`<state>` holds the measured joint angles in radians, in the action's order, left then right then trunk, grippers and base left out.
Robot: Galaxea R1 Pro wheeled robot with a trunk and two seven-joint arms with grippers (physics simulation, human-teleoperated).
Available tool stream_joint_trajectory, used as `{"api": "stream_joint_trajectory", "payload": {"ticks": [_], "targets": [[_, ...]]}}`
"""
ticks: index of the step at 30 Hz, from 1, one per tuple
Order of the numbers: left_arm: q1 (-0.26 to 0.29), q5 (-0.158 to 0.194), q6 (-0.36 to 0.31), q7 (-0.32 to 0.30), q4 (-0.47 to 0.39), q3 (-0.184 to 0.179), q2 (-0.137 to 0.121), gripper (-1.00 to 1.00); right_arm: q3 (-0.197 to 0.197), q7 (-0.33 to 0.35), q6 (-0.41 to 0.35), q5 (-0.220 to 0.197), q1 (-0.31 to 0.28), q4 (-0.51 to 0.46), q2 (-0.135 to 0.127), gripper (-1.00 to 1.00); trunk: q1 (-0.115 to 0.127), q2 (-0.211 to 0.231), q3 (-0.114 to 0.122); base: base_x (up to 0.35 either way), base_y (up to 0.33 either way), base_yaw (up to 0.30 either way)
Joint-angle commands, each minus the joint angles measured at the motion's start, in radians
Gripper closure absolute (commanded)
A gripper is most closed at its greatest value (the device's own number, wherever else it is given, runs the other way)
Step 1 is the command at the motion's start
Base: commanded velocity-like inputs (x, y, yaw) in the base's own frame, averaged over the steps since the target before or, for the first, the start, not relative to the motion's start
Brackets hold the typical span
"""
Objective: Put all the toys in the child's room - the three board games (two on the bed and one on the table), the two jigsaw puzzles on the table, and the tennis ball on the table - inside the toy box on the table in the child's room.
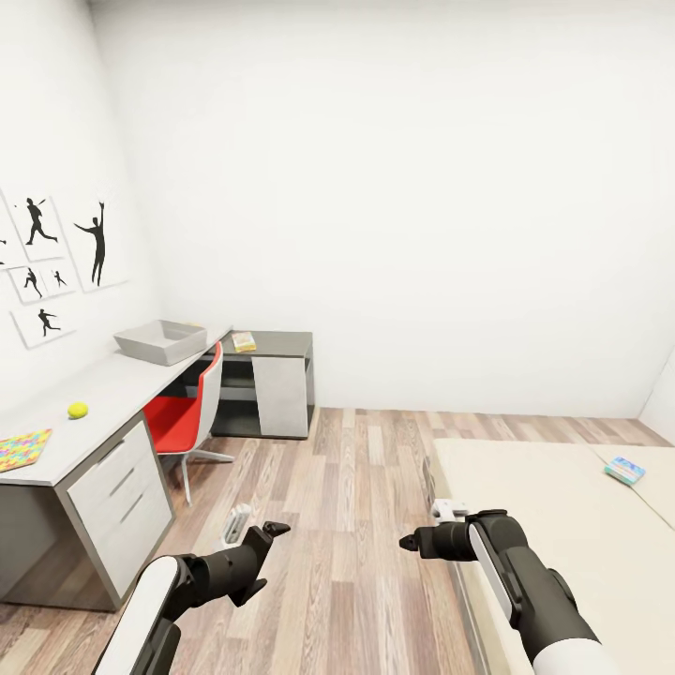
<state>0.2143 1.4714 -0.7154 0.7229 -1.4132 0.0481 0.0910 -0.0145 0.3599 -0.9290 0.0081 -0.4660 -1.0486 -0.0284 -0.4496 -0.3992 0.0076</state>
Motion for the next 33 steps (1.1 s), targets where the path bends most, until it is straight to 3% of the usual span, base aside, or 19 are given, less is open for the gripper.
{"api": "stream_joint_trajectory", "payload": {"ticks": [1, 33], "targets": [[0.0, 0.01, -0.003, 0.01, -0.001, 0.003, 0.001, -1.0, -0.001, 0.002, -0.004, 0.001, 0.0, -0.001, -0.001, -1.0, 0.0, -0.001, 0.0, 0.0, 0.0, -0.005], [0.0, 0.01, -0.003, 0.009, 0.0, 0.003, 0.001, -1.0, -0.001, 0.002, -0.004, 0.001, 0.0, -0.001, -0.001, -1.0, 0.0, -0.001, 0.0, 0.0, 0.0, -0.007]]}}
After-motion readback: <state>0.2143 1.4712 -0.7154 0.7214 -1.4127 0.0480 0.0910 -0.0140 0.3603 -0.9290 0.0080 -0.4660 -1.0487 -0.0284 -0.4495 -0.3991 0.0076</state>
